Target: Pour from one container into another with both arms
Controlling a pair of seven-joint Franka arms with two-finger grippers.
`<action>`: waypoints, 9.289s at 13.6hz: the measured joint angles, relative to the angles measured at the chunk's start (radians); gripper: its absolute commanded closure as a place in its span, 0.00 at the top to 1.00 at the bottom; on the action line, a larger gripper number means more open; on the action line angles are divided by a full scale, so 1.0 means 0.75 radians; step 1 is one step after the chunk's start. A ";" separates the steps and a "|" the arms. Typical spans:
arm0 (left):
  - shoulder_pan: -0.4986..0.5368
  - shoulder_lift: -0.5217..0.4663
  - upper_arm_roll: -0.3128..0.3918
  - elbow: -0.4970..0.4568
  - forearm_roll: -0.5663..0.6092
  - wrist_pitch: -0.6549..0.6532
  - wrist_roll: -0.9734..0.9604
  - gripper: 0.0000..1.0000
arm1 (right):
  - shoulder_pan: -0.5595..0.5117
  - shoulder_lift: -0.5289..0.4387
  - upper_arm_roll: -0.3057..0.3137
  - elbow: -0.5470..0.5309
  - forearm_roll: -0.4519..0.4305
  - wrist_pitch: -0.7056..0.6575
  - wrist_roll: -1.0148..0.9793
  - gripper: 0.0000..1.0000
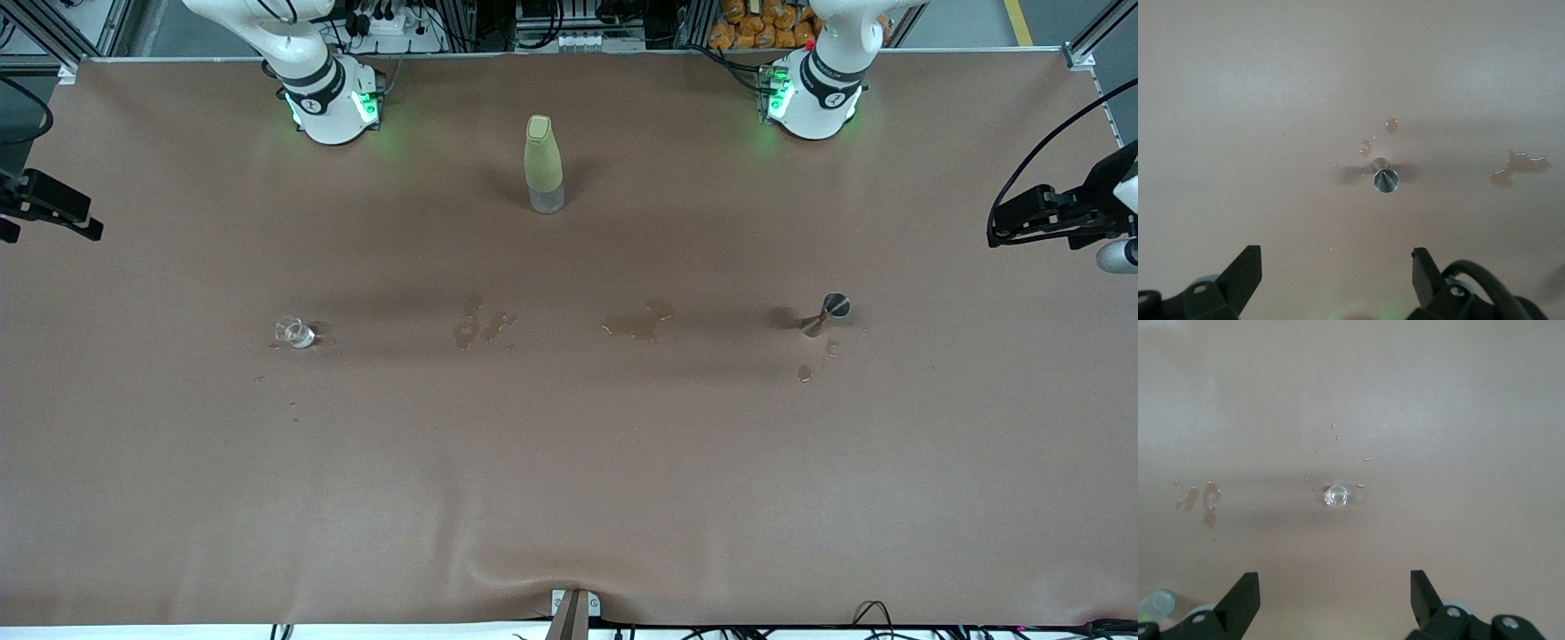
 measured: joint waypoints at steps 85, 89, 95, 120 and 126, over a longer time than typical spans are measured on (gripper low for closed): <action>0.557 0.832 -0.003 -0.612 -1.121 0.309 3.256 0.68 | -0.321 0.828 -0.182 -0.817 1.475 0.528 -3.618 1.00; 0.538 0.832 -0.003 -0.646 -1.154 0.333 3.257 0.68 | -0.307 0.891 -0.172 -0.814 1.563 0.487 -3.639 1.00; 0.517 0.836 -0.004 -0.680 -1.205 0.366 3.278 0.63 | -0.305 0.939 -0.174 -0.801 1.626 0.407 -3.662 1.00; 0.431 0.868 -0.007 -0.654 -1.295 0.453 3.337 0.00 | -0.276 0.968 -0.155 -0.787 1.668 0.365 -3.663 0.08; 0.411 0.866 -0.132 -0.549 -1.320 0.456 3.253 0.00 | -0.266 0.984 -0.155 -0.786 1.671 0.247 -3.633 0.00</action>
